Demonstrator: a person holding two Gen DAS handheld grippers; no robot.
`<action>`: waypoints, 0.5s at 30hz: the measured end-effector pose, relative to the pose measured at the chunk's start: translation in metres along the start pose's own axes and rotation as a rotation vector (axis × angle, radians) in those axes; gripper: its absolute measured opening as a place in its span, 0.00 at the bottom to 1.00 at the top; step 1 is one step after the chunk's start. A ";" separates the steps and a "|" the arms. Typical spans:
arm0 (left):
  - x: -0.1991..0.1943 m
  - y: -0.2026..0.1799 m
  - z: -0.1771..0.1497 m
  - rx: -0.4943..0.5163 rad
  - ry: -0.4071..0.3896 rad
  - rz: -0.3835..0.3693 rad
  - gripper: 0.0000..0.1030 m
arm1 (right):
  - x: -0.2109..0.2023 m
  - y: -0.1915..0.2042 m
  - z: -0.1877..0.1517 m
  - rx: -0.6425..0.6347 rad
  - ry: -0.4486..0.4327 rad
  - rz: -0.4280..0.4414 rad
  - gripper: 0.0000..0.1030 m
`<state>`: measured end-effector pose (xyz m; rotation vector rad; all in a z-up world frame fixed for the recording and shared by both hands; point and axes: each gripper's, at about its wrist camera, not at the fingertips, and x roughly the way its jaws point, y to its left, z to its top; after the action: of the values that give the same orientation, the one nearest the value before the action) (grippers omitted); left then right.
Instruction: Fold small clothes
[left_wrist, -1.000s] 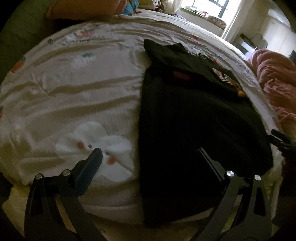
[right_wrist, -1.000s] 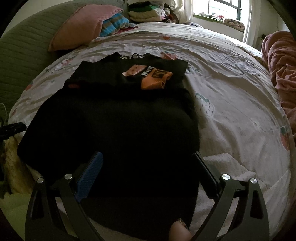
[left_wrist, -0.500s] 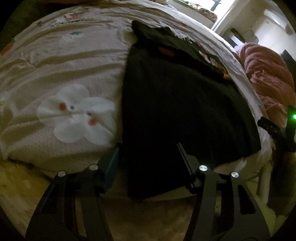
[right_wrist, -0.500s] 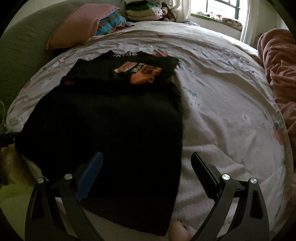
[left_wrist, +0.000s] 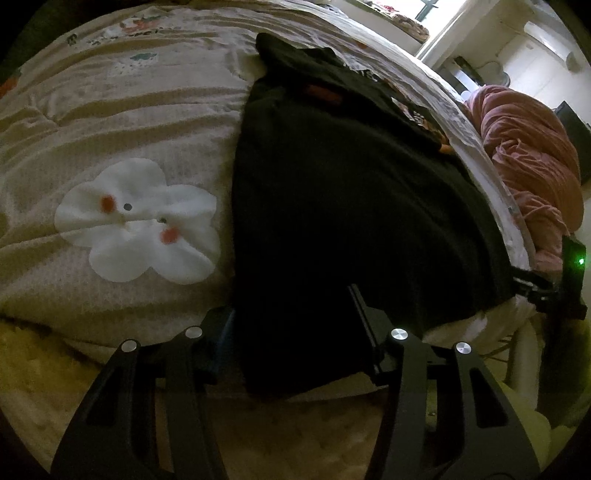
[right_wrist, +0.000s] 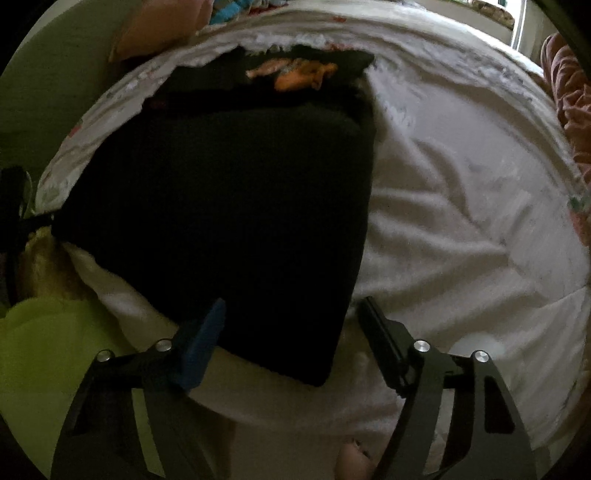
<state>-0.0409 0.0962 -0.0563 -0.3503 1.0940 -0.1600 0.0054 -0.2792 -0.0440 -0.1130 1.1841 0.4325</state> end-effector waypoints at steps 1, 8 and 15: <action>0.000 0.000 0.000 0.001 0.000 0.000 0.44 | 0.003 -0.001 -0.001 0.004 0.003 0.002 0.69; 0.002 0.005 0.002 -0.014 -0.009 -0.016 0.44 | 0.003 0.007 -0.005 -0.062 -0.044 0.034 0.32; 0.004 0.009 0.005 -0.035 -0.018 -0.006 0.27 | -0.021 0.000 0.001 0.007 -0.165 0.105 0.07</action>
<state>-0.0353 0.1043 -0.0605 -0.3858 1.0792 -0.1425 -0.0001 -0.2845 -0.0249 -0.0086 1.0318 0.5203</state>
